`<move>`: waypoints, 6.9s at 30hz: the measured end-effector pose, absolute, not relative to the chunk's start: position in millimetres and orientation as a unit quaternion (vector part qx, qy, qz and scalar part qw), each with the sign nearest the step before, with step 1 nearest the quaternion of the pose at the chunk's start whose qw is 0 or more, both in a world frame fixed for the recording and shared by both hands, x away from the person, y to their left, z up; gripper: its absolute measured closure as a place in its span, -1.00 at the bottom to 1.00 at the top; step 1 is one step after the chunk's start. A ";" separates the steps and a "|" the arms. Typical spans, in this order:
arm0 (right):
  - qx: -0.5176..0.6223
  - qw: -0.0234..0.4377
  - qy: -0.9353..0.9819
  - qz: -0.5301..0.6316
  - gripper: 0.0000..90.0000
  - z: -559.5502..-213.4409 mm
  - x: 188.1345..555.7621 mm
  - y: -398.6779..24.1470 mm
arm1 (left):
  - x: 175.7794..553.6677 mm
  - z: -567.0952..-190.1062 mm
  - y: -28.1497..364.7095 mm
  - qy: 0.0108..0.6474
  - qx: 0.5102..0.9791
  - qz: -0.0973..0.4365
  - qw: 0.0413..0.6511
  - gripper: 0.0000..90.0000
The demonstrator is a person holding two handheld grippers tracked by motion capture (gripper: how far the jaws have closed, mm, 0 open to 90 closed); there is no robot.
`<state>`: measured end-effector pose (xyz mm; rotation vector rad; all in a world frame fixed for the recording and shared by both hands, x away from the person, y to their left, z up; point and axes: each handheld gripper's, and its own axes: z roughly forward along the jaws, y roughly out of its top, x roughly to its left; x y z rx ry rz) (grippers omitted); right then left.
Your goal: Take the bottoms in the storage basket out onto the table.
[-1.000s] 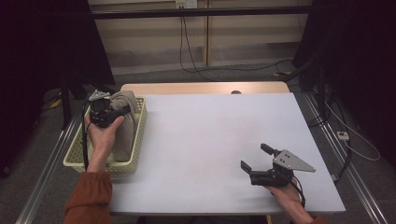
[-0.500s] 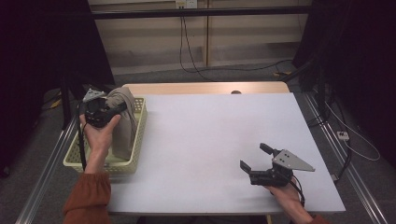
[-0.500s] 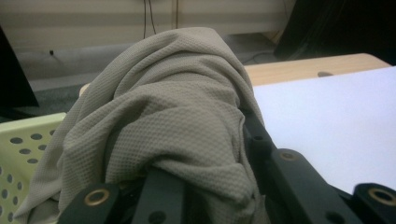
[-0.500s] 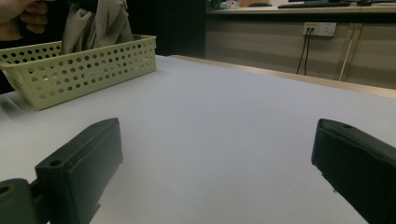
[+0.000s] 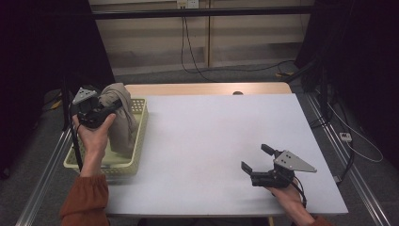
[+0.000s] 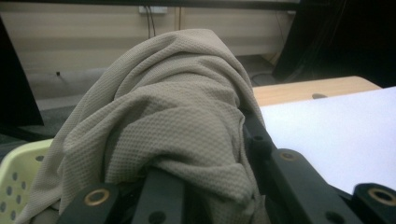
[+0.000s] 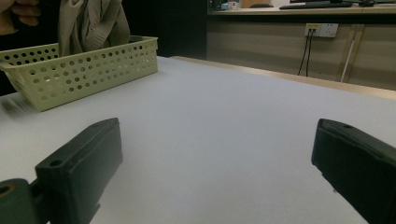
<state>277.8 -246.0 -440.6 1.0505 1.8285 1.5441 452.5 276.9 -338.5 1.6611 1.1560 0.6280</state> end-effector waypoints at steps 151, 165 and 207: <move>0.376 0.263 0.680 0.572 -0.96 -439.7 276.1 -245.0 | 401.0 -253.0 170.6 0.307 0.673 0.272 0.615 0.67; 0.377 0.262 0.680 0.572 -0.96 -439.8 276.0 -244.7 | 403.5 -256.1 151.2 0.296 0.685 0.256 0.615 0.67; 0.376 0.262 0.680 0.573 -0.96 -439.7 276.1 -244.6 | 417.9 -280.5 99.7 0.295 0.714 0.208 0.601 0.67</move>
